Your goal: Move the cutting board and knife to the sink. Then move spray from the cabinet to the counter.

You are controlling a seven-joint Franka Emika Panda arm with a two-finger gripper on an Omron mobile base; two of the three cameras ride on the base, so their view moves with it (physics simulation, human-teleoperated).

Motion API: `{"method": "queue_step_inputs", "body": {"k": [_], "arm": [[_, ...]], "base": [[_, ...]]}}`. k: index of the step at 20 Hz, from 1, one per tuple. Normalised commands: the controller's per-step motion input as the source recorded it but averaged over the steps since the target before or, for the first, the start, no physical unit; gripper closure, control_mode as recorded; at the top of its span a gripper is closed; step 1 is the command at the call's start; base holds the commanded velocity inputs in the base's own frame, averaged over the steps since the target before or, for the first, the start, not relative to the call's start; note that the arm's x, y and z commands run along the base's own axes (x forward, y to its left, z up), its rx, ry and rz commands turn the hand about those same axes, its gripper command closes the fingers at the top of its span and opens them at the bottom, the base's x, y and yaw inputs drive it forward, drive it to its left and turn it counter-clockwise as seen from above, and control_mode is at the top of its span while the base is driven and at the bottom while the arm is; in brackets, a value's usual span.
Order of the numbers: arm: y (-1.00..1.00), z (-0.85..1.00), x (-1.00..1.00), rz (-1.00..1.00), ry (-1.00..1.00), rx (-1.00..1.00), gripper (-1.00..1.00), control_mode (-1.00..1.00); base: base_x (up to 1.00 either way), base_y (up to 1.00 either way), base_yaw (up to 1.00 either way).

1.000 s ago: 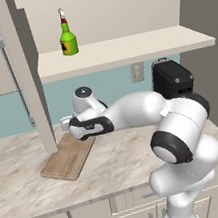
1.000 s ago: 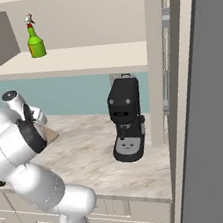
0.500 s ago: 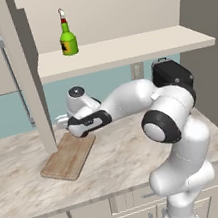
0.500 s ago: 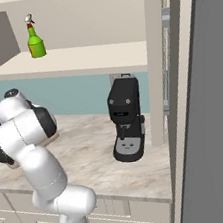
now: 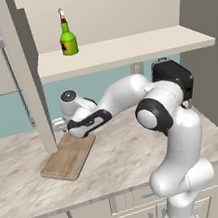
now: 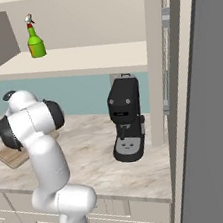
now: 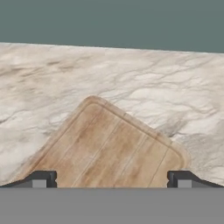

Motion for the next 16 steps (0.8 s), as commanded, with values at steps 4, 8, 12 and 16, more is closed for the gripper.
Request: {"method": "queue_step_inputs", "body": {"k": [4,8,12,16], "arm": [[0.04,-0.27,0.15,0.00,0.00,-0.03,-1.00,-1.00],[0.03,-0.26,0.20,0.00,0.00,-0.01,-1.00,-1.00],[0.00,-0.18,0.31,0.00,0.02,0.00,-1.00,-1.00],[0.00,-0.12,0.42,0.00,0.04,0.00,-1.00,-1.00]], "base": [[0.00,0.00,0.00],[0.00,0.00,0.00],[0.00,0.00,0.00],[0.00,0.00,0.00]]}}
